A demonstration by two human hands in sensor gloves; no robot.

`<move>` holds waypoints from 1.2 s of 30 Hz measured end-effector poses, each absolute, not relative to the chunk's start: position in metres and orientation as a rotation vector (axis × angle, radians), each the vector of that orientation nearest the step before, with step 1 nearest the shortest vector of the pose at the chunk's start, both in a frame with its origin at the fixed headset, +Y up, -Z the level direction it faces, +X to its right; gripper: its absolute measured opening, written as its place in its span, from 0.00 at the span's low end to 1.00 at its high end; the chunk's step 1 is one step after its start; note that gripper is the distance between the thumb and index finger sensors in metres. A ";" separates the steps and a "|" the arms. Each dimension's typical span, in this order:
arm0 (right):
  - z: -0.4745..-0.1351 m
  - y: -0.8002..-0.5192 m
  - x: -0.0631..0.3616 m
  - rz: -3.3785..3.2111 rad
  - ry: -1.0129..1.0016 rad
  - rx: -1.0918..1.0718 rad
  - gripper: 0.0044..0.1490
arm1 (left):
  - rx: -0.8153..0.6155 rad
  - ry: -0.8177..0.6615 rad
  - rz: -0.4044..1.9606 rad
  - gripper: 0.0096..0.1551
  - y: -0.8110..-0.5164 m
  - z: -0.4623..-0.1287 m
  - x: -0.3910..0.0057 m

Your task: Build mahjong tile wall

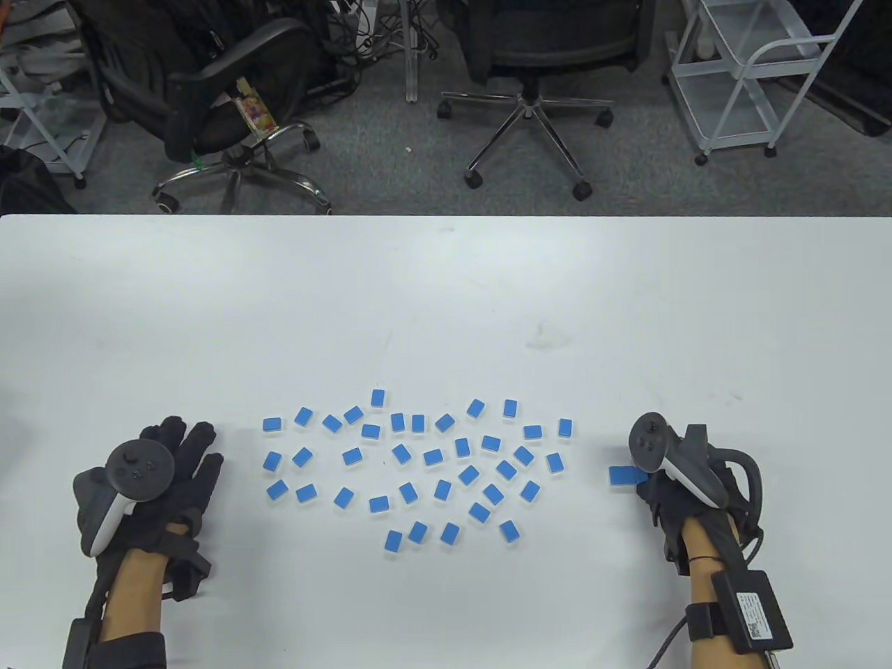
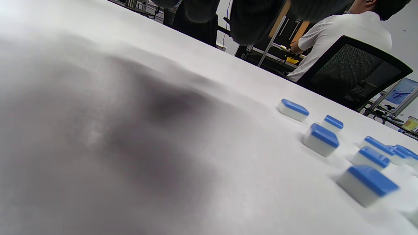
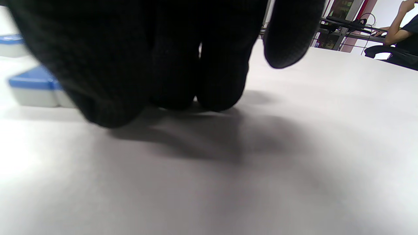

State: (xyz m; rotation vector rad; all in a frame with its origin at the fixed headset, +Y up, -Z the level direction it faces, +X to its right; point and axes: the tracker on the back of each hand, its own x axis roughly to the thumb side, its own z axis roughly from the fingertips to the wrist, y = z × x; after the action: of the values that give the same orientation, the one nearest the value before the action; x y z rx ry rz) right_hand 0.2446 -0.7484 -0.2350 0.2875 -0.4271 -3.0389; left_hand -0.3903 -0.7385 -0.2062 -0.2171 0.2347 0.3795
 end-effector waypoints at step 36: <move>-0.219 -0.754 0.121 -2.713 -0.109 -0.281 0.37 | -0.214 0.230 0.391 0.37 -0.739 -0.207 -0.392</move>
State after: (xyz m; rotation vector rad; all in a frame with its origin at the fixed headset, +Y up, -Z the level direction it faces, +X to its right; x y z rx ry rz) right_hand 0.1209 -0.7537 -0.2190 -0.2805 -0.1093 -2.7135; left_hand -0.3921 -0.7391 -0.2072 -0.2139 0.2300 0.3914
